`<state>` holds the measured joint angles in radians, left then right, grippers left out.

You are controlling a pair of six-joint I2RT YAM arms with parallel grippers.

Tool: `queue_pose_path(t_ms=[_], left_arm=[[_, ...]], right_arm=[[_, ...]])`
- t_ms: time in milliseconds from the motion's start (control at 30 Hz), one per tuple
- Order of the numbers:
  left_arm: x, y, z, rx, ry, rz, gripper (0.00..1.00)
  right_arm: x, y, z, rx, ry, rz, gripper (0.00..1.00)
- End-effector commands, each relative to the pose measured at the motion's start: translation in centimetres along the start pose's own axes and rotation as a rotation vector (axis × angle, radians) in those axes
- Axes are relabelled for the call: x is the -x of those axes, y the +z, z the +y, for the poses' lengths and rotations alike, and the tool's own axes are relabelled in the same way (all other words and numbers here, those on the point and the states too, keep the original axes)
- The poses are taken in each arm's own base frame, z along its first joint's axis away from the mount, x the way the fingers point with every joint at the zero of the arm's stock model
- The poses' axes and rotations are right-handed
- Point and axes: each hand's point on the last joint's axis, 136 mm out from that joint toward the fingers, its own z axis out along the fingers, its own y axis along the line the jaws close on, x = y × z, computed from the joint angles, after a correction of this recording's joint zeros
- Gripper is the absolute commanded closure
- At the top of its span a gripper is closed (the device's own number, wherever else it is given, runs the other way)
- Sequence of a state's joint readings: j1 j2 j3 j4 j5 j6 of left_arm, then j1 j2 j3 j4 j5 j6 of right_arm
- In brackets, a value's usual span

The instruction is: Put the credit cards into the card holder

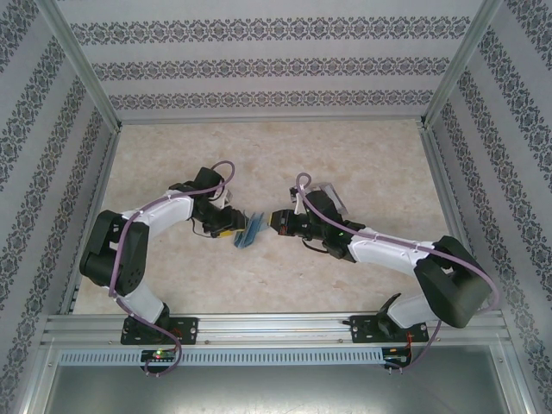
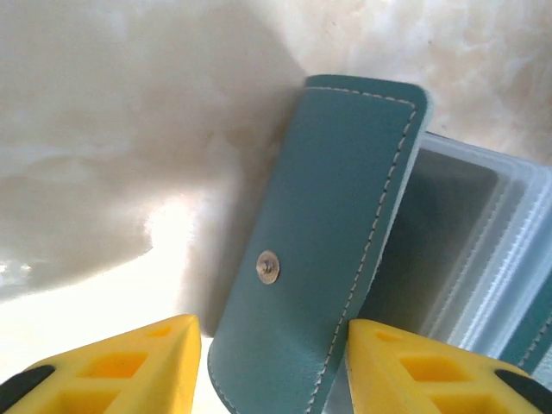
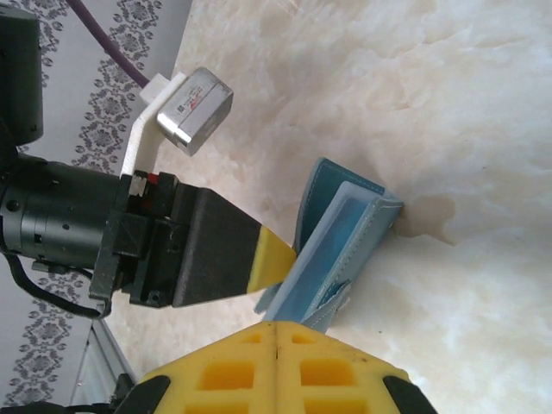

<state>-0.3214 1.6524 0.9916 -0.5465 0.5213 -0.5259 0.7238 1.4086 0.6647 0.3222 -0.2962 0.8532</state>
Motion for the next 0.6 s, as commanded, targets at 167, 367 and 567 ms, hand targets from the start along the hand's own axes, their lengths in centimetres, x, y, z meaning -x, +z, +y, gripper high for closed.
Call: queue_pose_path(t_ms=[167,367,567], left_arm=[[-0.9,1.0,2.3,0.098,-0.021,0.037,0.62],[-1.2,1.5,2.6,0.111,-0.030,0.074,0.81],[-2.5,2.4,2.8,0.085,-0.067,0.134,0.97]], right_arm=[[0.0,-0.8,-1.4,-0.106,-0.085,0.009,1.00],[-1.1,-0.3,-3.5,-0.187,-0.090,0.055,0.99],[-1.1,-1.1,-5.1,-0.353,-0.135,0.071,0.67]])
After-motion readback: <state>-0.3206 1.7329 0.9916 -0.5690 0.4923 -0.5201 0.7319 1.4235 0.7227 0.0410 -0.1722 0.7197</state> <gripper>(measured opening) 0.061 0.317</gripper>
